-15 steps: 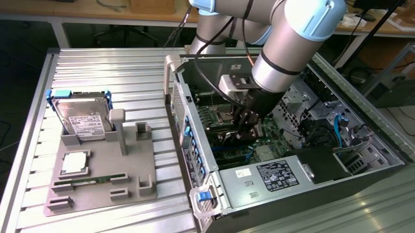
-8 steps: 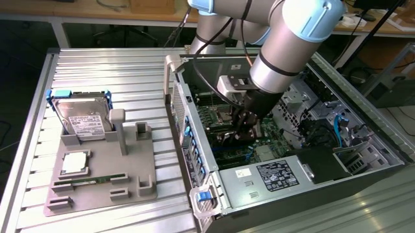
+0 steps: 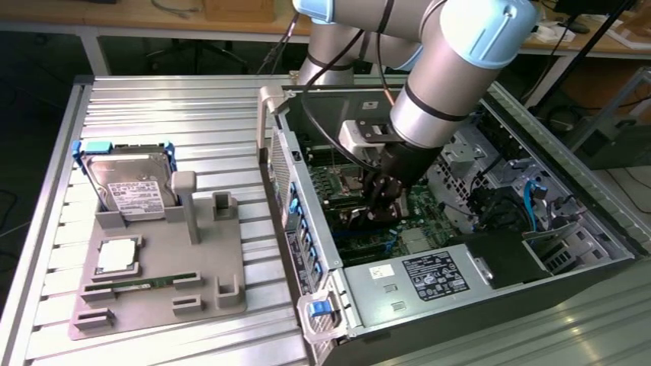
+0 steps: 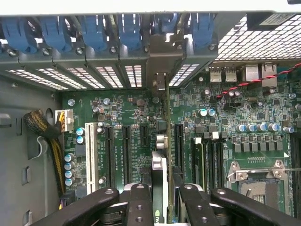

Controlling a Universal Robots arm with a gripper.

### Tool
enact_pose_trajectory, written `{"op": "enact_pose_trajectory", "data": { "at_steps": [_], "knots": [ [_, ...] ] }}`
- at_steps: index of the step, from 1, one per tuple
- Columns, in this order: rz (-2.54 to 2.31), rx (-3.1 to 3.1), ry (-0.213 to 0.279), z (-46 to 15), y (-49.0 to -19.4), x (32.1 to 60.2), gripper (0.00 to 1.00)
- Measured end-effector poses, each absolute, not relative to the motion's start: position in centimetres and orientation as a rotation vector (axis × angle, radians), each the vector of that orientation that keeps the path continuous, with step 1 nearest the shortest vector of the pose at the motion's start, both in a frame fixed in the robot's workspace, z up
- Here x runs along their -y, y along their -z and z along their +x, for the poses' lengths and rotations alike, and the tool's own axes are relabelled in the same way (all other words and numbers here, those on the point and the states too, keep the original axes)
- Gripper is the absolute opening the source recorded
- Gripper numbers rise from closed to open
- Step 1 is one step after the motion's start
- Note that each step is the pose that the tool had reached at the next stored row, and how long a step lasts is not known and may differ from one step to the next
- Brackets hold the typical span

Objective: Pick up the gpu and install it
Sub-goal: 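Insert the gpu into the slot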

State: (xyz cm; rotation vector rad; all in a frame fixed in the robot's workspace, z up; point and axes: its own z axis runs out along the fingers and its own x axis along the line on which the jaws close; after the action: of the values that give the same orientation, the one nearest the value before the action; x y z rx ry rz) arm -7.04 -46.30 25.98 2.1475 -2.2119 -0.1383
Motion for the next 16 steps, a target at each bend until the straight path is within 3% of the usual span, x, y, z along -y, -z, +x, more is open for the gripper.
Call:
{"op": "enact_pose_trajectory", "data": {
  "at_steps": [16],
  "knots": [
    [2.148,2.212,0.138,-7.35,-26.26,46.30,0.27]
  ]
}}
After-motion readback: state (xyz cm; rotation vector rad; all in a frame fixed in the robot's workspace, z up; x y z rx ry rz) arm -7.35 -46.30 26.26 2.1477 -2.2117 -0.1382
